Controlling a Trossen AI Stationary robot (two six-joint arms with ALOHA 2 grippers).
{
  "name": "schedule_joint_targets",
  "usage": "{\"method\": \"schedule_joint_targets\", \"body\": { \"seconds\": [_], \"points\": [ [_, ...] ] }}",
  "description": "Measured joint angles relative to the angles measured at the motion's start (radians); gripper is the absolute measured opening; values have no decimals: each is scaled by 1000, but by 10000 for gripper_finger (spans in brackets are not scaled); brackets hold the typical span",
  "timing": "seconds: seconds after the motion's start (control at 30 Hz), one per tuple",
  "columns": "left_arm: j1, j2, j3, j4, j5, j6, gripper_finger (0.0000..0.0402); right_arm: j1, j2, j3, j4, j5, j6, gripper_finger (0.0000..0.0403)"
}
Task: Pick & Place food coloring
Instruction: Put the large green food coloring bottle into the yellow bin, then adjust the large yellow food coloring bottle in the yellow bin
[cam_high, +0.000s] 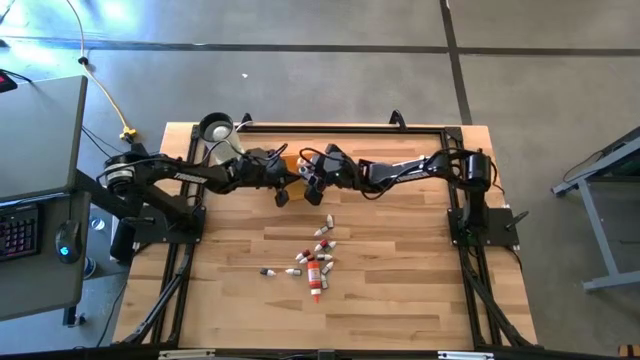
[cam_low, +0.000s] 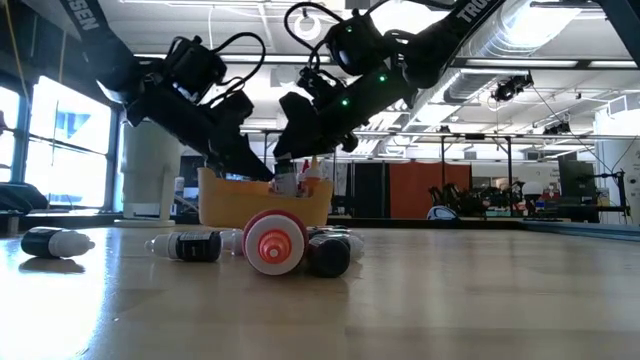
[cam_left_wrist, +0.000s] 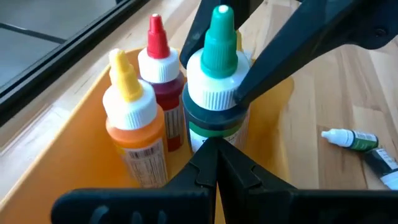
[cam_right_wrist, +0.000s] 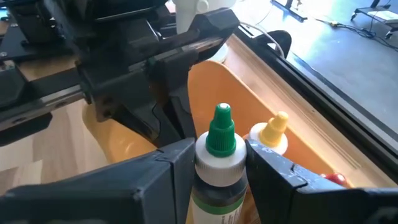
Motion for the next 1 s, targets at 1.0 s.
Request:
{"method": "schedule_joint_targets", "body": {
  "seconds": [1.0],
  "points": [
    [-2, -2, 3, 26, -60, -5, 0, 27, -52, -8, -23, 104, -159, 192]
  ]
}}
